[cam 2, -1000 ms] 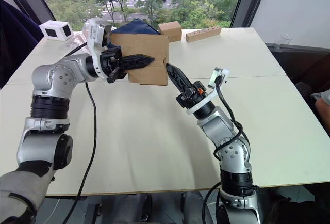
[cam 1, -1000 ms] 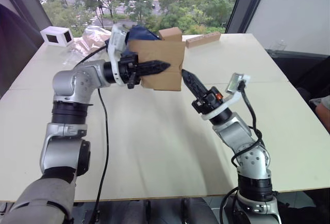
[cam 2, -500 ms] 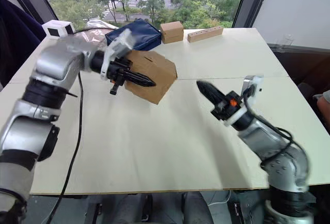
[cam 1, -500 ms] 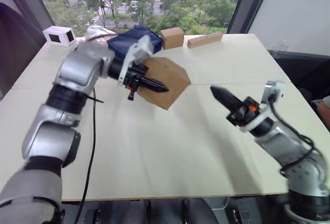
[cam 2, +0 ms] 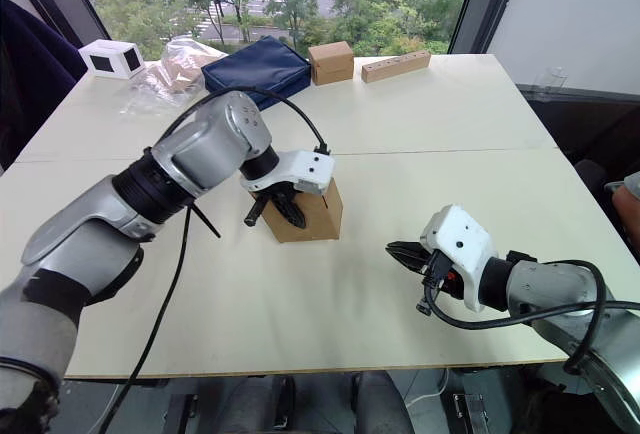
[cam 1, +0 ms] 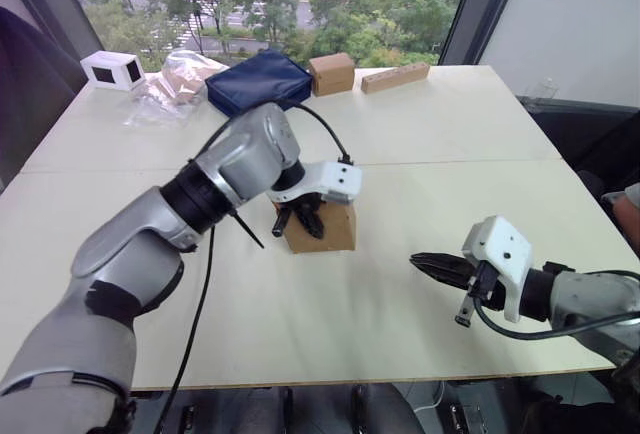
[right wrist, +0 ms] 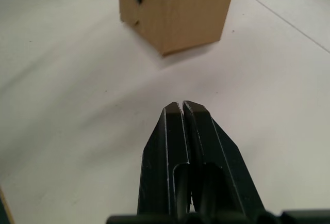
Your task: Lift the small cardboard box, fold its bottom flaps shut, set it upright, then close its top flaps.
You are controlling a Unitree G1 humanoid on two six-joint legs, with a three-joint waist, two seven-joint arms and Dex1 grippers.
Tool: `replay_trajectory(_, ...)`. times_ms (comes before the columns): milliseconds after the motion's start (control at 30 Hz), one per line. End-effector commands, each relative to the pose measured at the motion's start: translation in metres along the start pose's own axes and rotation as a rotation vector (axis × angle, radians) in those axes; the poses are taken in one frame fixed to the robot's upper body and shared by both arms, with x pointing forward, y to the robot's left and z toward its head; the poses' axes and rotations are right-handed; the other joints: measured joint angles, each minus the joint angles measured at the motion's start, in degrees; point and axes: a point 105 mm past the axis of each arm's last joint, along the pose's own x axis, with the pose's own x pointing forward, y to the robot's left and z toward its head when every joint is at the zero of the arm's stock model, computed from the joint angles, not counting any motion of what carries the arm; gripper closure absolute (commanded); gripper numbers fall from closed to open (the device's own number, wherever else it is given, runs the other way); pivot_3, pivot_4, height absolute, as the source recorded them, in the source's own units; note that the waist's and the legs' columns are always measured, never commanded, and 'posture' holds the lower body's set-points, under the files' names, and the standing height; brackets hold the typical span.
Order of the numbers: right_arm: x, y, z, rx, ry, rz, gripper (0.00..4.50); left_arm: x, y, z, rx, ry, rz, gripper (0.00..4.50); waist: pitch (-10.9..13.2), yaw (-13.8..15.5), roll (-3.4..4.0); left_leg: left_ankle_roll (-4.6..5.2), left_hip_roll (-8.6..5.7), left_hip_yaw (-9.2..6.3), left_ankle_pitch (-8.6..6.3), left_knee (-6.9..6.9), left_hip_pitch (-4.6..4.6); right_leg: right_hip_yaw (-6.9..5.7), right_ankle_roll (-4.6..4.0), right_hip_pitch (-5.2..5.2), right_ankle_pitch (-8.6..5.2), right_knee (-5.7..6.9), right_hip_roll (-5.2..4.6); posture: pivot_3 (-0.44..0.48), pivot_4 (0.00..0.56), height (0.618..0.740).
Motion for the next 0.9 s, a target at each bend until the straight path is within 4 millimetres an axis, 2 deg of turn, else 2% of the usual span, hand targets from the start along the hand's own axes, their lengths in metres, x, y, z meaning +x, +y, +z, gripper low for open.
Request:
replay_trajectory(33, 0.002, 0.002, 0.004, -0.022, -0.026, -0.028, 4.45, 0.004, -0.003, 0.009, 0.023, 0.038, 0.017, 4.5, 0.0, 0.0, 0.0, 0.0, 0.0, 0.0, 0.0, 0.0, 0.0, 0.0, 0.0, 0.0, 0.0, 0.0, 0.0, 0.0, 0.15, 0.74)
replay_trajectory(233, 0.009, -0.003, 0.006, -0.016, -0.047, -0.046, 4.45, 0.016, -0.007, 0.009, 0.003, 0.049, 0.0, 4.5, 0.0, -0.1, 0.01, 0.0, 0.03, 0.0, 0.0, 0.0, 0.02, 0.02, 0.0, 0.0, 0.0, 0.02, 0.01, 0.0, 0.15, 0.74)
replay_trajectory(333, 0.011, -0.006, 0.008, -0.015, -0.05, -0.051, 4.5, 0.016, -0.006, 0.009, -0.005, 0.042, 0.008, 3.71, 0.0, -0.1, 0.01, 0.0, 0.04, -0.01, 0.0, 0.0, 0.02, 0.02, 0.0, 0.0, 0.0, 0.02, 0.02, 0.0, 0.15, 0.74)
replay_trajectory(467, 0.011, -0.01, 0.008, -0.009, -0.05, -0.048, 4.5, 0.009, -0.004, 0.017, -0.078, -0.002, 0.014, 2.21, 0.0, 0.1, 0.01, 0.0, 0.04, -0.01, 0.0, 0.01, 0.02, 0.01, 0.0, 0.0, 0.0, 0.03, 0.0, 0.0, 0.15, 0.74)
replay_trajectory(533, 0.01, -0.011, 0.007, -0.006, -0.049, -0.044, 4.5, -0.001, -0.003, 0.024, -0.132, -0.046, 0.006, 1.43, 0.0, 0.1, 0.0, 0.0, 0.03, -0.01, 0.0, 0.01, 0.02, 0.01, 0.0, 0.0, 0.0, 0.03, -0.01, 0.0, 0.15, 0.74)
replay_trajectory(667, 0.011, -0.014, 0.008, 0.007, -0.069, -0.016, 4.5, -0.044, -0.003, 0.047, -0.273, -0.233, -0.034, 1.43, 0.0, -0.1, -0.01, 0.0, 0.02, -0.01, 0.0, 0.02, 0.0, 0.0, 0.0, 0.0, 0.0, 0.02, 0.01, 0.0, 0.15, 0.74)
replay_trajectory(767, 0.012, -0.015, 0.009, 0.017, -0.089, -0.002, 4.5, -0.068, -0.008, 0.058, -0.35, -0.36, -0.097, 1.43, 0.0, -0.3, 0.02, 0.07, 0.02, 0.0, -0.04, 0.02, 0.01, 0.01, -0.01, -0.02, 0.0, 0.03, 0.04, 0.0, 0.15, 0.74)
replay_trajectory(900, 0.014, -0.014, 0.008, 0.024, -0.099, 0.017, 4.5, -0.101, -0.006, 0.044, -0.493, -0.512, -0.104, 1.43, 0.0, -0.5, 0.07, 0.13, 0.07, 0.0, -0.07, 0.02, 0.08, 0.02, -0.04, -0.02, -0.02, 0.11, 0.06, 0.0, 0.15, 0.74)
